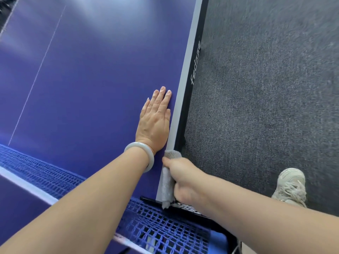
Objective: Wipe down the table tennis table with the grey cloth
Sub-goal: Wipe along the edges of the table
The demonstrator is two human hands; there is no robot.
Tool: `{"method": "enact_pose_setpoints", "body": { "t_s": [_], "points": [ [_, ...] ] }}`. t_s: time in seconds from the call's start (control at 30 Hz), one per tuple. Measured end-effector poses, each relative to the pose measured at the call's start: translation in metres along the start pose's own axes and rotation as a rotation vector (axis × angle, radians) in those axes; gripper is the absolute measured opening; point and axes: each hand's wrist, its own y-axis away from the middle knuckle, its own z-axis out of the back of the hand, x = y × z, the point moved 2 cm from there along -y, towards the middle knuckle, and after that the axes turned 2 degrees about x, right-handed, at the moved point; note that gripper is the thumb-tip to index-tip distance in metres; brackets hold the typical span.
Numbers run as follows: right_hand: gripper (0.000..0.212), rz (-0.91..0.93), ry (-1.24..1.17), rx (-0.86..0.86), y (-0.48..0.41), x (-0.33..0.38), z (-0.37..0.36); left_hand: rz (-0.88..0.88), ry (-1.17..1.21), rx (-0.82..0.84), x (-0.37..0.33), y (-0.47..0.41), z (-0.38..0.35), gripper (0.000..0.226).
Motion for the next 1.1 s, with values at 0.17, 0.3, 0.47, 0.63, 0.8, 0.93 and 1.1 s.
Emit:
{"method": "enact_pose_setpoints", "body": {
  "t_s": [0.17,0.3,0.47,0.63,0.8,0.93,1.1],
  "points": [
    [0.02,-0.047,-0.227,0.078,0.003,0.047,0.004,-0.003,0.011,-0.004,0.003,0.0,-0.003,0.051],
    [0.025,0.201,-0.428,0.051,0.014,0.114,0.011,0.005,0.026,0.003,0.004,-0.001,-0.003,0.051],
    [0.046,0.549,-0.134,-0.133,-0.004,0.1,0.007,0.003,0.052,0.014,0.004,0.0,-0.002,0.05],
    [0.068,0.67,0.105,-0.173,-0.026,0.047,0.003,0.003,0.065,0.011,0.005,-0.002,-0.002,0.053],
    [0.066,0.773,0.193,-0.259,-0.054,0.129,0.017,-0.004,0.046,0.027,0.005,-0.001,0.0,0.052],
    [0.068,0.822,0.255,-0.258,-0.065,0.185,0.029,0.021,0.032,0.046,0.002,-0.002,0.002,0.056],
    [0.076,0.81,0.302,-0.211,-0.073,0.188,0.035,0.018,-0.033,0.086,-0.004,-0.007,0.013,0.058]
  ]
}}
